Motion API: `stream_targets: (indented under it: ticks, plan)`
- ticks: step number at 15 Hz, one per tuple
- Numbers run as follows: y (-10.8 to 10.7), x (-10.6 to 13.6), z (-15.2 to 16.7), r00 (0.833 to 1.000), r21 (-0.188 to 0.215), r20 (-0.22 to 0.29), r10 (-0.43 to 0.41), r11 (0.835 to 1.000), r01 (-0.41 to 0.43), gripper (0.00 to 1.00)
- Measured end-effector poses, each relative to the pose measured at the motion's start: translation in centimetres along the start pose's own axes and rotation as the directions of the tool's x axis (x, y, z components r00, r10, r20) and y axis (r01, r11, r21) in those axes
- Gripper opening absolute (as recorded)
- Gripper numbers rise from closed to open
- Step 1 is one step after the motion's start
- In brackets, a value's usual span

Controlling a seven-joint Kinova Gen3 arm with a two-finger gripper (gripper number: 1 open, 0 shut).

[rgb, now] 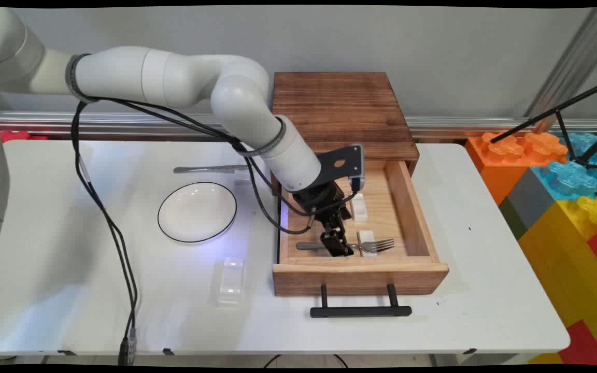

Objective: Pick up the knife from the left of the white plate

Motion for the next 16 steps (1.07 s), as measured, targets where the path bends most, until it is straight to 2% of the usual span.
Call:
stream_targets:
  ticks: [8, 11, 16]
  plan:
    - [-0.9, 1.1, -1.2, 1.000, 0.035, -0.007, -0.015, 0.999, 0.016, 1.00]
    - [-1.4, 1.9, -2.9, 1.000, 0.049, -0.016, -0.020, 0.999, 0.021, 1.00]
    - [-2.3, 1.6, -6.2, 1.000, 0.074, -0.004, -0.012, 0.997, 0.012, 1.00]
